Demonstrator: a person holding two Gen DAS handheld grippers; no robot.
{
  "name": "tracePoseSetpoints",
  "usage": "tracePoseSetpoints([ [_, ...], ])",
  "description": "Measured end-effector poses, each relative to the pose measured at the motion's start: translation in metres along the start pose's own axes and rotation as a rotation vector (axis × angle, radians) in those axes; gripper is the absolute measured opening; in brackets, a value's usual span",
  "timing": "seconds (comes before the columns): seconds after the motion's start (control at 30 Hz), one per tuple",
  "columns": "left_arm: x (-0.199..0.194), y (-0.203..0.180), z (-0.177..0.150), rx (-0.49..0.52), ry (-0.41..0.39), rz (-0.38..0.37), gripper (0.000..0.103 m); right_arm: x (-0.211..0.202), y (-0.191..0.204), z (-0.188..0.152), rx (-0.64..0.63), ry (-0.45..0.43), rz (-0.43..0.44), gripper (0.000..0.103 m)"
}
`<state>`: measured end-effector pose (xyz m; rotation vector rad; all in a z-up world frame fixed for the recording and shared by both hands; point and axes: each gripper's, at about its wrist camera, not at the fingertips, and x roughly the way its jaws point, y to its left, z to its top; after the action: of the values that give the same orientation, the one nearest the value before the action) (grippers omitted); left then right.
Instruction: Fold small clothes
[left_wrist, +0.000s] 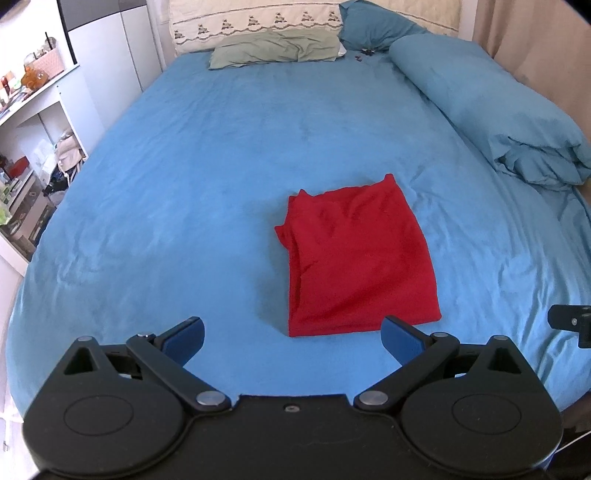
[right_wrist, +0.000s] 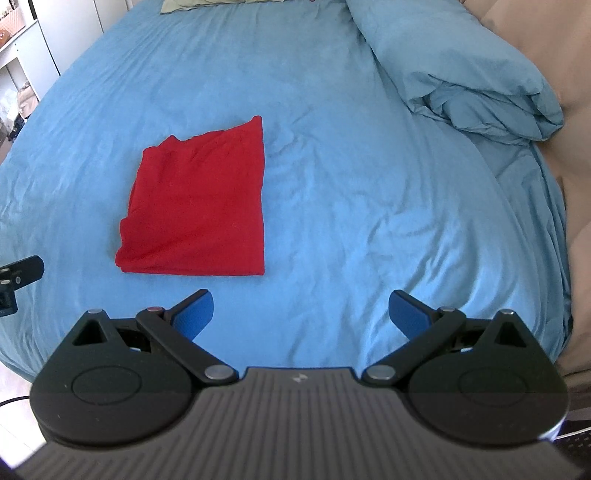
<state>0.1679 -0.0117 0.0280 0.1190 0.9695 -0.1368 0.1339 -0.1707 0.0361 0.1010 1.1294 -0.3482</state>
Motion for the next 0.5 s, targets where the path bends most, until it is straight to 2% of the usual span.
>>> tracePoseSetpoints([
  [0.5, -0.0018, -0.0014, 0.0022, -0.004, -0.002, 0.000, 0.103, -0.0052, 0.0054, -0.0011, 0.004, -0.003, 0.003, 0.103],
])
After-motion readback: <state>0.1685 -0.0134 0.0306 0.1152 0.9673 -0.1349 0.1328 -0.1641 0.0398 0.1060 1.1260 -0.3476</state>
